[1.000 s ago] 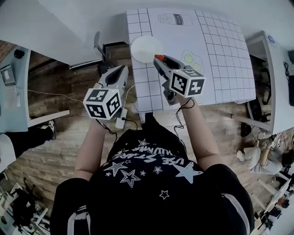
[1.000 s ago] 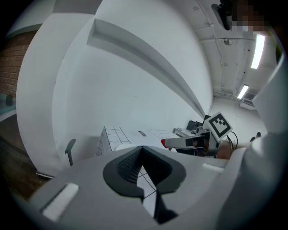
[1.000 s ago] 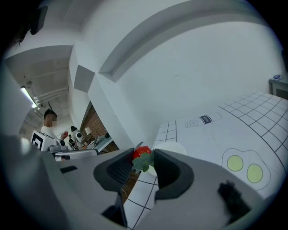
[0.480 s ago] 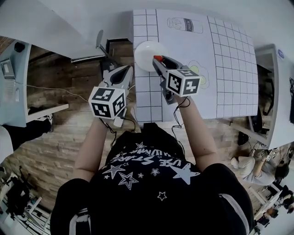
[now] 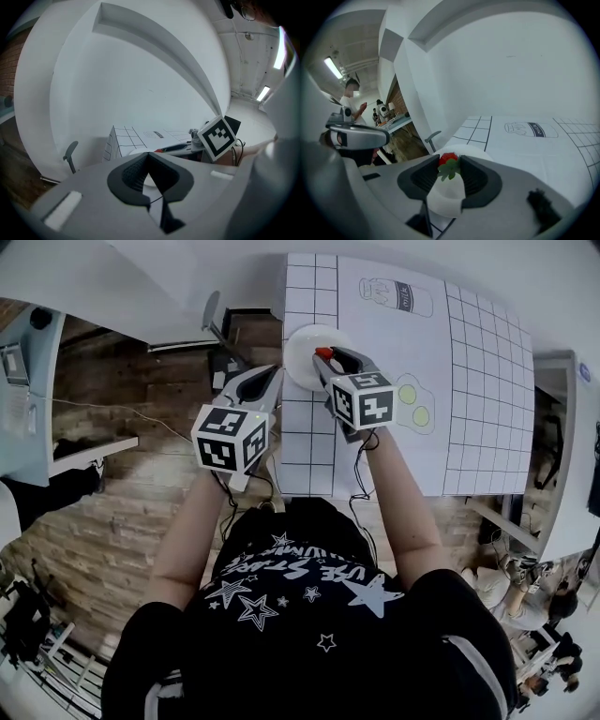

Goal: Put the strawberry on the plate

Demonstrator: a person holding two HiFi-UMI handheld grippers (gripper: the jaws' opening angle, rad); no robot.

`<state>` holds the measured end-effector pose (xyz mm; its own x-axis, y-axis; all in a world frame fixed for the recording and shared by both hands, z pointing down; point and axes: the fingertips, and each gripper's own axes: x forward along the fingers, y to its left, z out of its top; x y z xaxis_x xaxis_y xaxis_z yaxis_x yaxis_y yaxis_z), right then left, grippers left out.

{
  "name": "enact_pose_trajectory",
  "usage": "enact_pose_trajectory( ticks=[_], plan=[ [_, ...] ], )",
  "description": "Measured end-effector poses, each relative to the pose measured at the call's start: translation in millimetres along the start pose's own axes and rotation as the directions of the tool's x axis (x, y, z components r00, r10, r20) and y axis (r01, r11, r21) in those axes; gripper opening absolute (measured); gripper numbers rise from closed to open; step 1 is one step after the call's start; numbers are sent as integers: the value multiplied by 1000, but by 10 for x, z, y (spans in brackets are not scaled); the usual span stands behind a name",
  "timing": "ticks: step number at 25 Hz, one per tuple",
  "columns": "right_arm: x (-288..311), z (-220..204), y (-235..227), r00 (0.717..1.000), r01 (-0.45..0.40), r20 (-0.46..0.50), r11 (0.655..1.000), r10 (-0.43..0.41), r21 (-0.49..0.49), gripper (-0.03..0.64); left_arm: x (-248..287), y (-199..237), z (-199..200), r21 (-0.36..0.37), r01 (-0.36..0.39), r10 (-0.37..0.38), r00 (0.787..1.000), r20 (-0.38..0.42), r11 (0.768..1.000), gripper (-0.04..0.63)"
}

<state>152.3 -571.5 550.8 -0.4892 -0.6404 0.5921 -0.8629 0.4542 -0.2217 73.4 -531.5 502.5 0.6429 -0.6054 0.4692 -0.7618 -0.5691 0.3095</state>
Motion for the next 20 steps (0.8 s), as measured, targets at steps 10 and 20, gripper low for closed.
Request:
enact_pose_trajectory(
  ticks=[10,20],
  plan=[
    [188,-174,-23,993,31,-110,998,-37,-49,150,-81,41,-175,-17,-17,17,999,-29,1000,8],
    [236,-199,-84,986,89,-137,995,-96,-55,152,-195,62,-178,-13,-37,37,999,-26,999,8]
  ],
)
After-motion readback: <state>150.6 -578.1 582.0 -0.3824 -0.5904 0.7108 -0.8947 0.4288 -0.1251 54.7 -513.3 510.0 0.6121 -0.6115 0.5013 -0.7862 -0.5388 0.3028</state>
